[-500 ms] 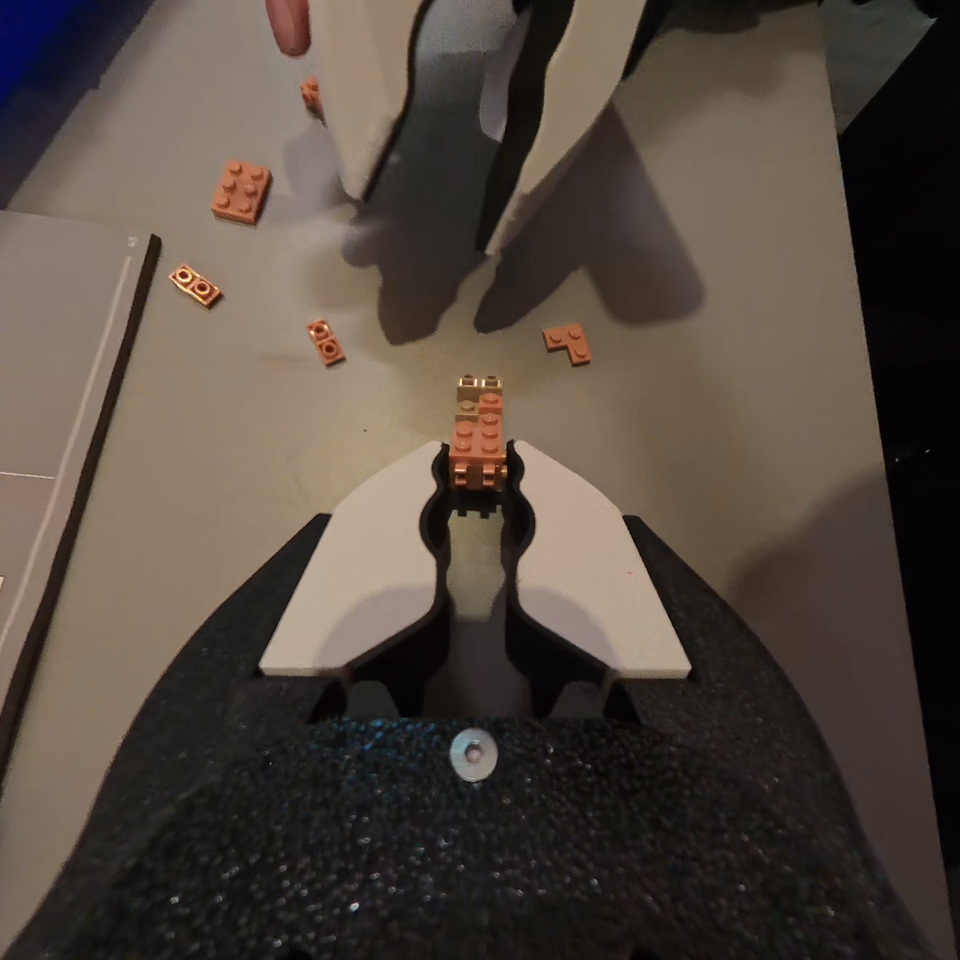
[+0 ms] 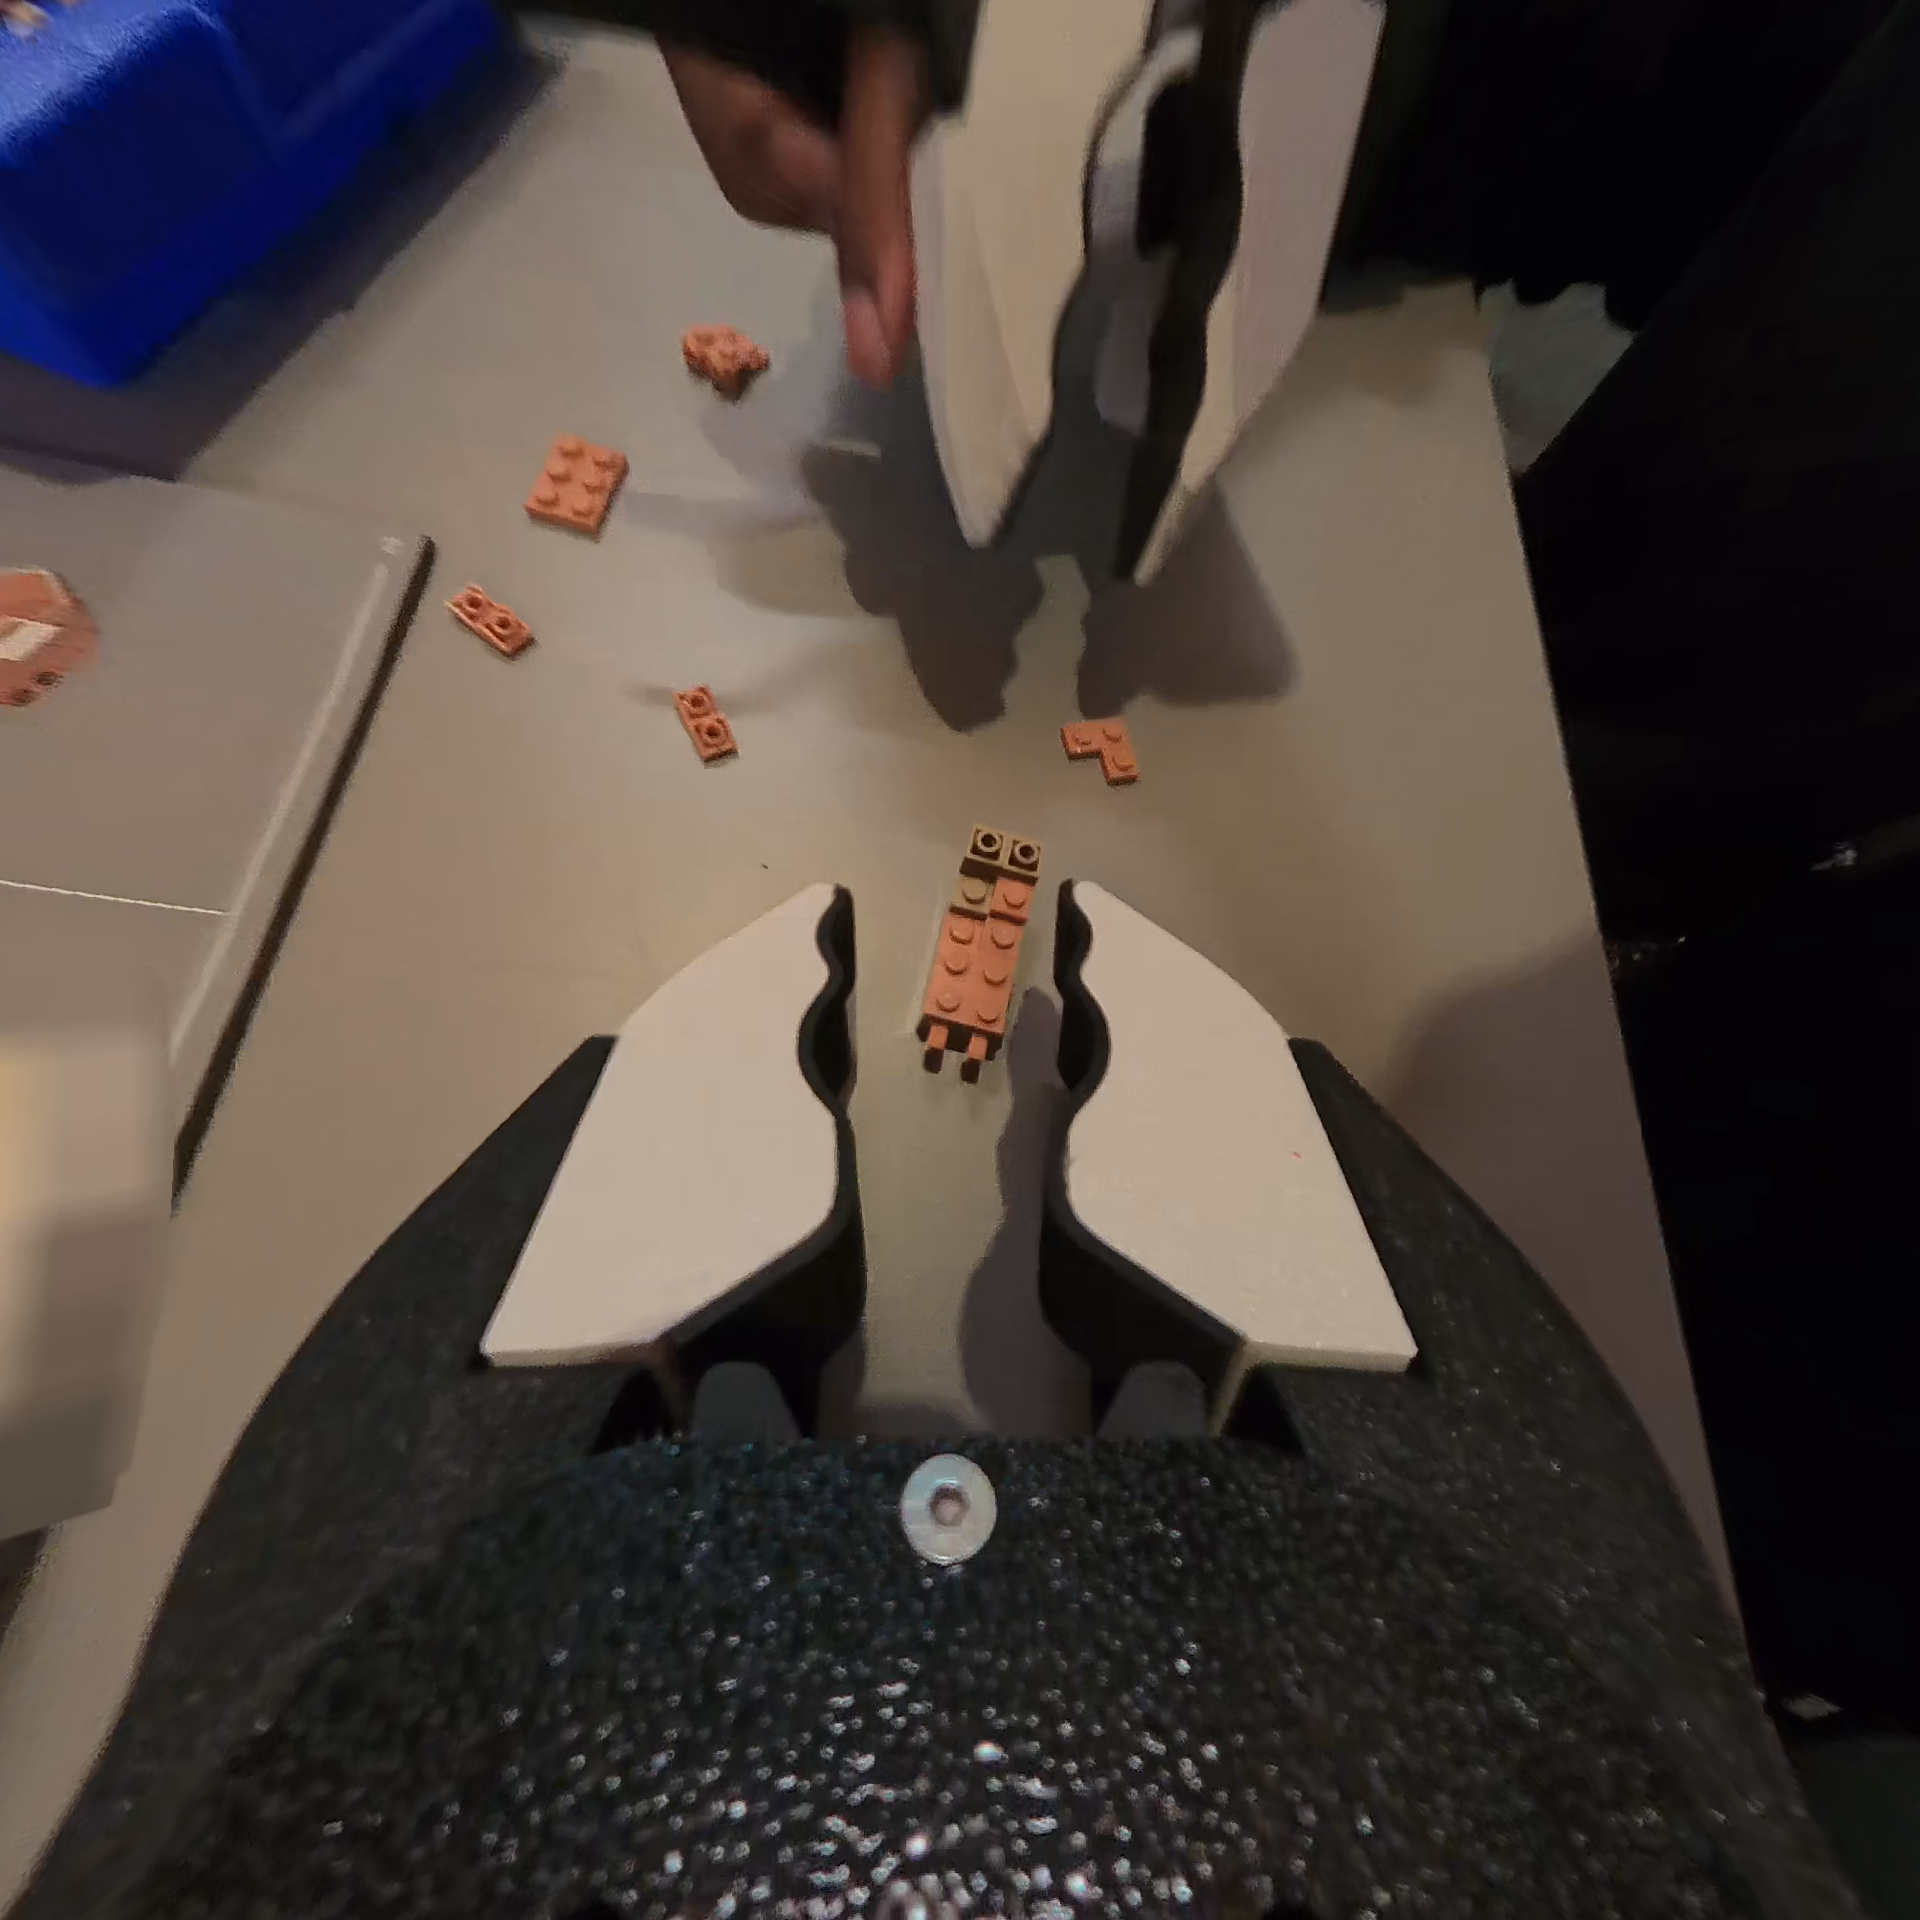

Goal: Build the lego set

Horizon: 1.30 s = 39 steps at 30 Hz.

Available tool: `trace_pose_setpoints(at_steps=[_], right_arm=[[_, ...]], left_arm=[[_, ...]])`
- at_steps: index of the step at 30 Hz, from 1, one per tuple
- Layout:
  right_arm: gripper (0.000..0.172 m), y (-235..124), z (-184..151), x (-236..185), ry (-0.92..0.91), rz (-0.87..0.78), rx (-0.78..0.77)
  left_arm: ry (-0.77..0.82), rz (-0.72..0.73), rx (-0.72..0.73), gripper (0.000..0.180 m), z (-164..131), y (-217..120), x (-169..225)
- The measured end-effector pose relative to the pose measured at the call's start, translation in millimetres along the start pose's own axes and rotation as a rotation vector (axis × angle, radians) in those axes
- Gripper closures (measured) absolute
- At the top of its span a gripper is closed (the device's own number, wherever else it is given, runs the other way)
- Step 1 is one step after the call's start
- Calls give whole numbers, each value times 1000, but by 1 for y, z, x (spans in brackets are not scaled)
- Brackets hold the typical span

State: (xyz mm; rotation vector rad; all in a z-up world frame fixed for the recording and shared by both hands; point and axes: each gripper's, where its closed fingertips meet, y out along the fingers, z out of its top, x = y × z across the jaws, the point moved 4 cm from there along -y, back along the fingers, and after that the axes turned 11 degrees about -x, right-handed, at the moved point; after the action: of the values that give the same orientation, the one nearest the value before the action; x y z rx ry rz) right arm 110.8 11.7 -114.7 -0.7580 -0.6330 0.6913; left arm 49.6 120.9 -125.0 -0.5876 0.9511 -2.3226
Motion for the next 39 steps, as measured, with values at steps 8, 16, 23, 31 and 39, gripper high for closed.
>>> trace_pose_setpoints(at_steps=[8,16,23,31,39], right_arm=[[142,24,1,-18,20,99,-111],[156,34,-1,-18,35,87,-160],[167,34,0,-17,16,62,-165],[163,28,1,-13,39,60,-115],[143,34,-2,-10,44,56,-131]], left_arm=[[-27,70,47,145,-3,-15,-10],[-30,82,46,146,-3,-14,-12],[-48,78,86,148,-2,-19,-15],[-56,72,94,148,-2,-19,-16],[-52,66,90,149,-1,-18,-14]])
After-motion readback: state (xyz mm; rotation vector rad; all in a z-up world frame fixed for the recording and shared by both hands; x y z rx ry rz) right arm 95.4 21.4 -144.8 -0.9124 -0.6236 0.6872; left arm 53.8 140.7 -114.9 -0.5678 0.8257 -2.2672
